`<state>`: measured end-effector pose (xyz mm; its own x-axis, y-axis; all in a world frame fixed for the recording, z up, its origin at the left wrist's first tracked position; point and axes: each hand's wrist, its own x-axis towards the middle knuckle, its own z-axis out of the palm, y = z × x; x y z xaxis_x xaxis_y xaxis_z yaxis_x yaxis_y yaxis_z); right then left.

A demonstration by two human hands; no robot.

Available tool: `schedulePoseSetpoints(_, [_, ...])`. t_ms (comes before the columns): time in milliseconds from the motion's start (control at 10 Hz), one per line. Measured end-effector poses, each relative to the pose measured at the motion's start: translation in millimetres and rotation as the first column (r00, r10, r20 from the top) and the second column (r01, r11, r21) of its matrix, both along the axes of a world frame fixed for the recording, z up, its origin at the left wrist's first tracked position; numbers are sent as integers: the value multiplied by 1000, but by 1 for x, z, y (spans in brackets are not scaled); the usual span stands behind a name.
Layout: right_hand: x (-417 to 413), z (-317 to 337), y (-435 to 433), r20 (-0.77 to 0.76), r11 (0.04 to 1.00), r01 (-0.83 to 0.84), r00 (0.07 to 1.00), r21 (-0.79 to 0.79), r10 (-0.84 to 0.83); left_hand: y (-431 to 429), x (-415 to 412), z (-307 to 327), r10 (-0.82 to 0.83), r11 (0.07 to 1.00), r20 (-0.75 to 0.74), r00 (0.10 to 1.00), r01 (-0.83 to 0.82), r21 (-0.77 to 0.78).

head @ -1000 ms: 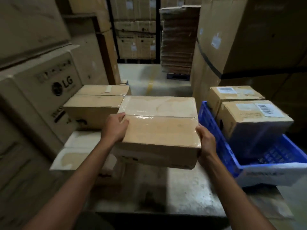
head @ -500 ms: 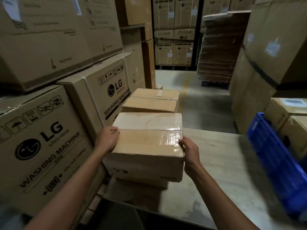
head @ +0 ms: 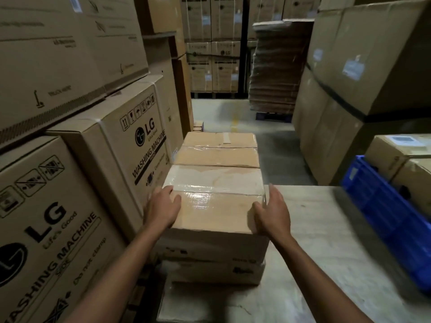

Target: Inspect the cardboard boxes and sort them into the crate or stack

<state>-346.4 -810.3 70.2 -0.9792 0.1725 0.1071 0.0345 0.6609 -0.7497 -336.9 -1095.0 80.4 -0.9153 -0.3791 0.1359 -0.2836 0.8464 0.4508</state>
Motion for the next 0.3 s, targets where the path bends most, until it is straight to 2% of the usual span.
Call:
schedulePoseSetpoints(100, [-11,20,-16,-49,882,-202,968,426,245,11,-5,3,-186,964,31,982,188,-187])
schedulePoseSetpoints(200, [-12,21,-30,129,726,-377,918,576,374,24,-11,4,-365,893,171,915,396,-215])
schedulePoseSetpoints(300, [-9,13,-33,189,681,-423,900,597,394,30,-14,-1,-383,848,302,873,462,-259])
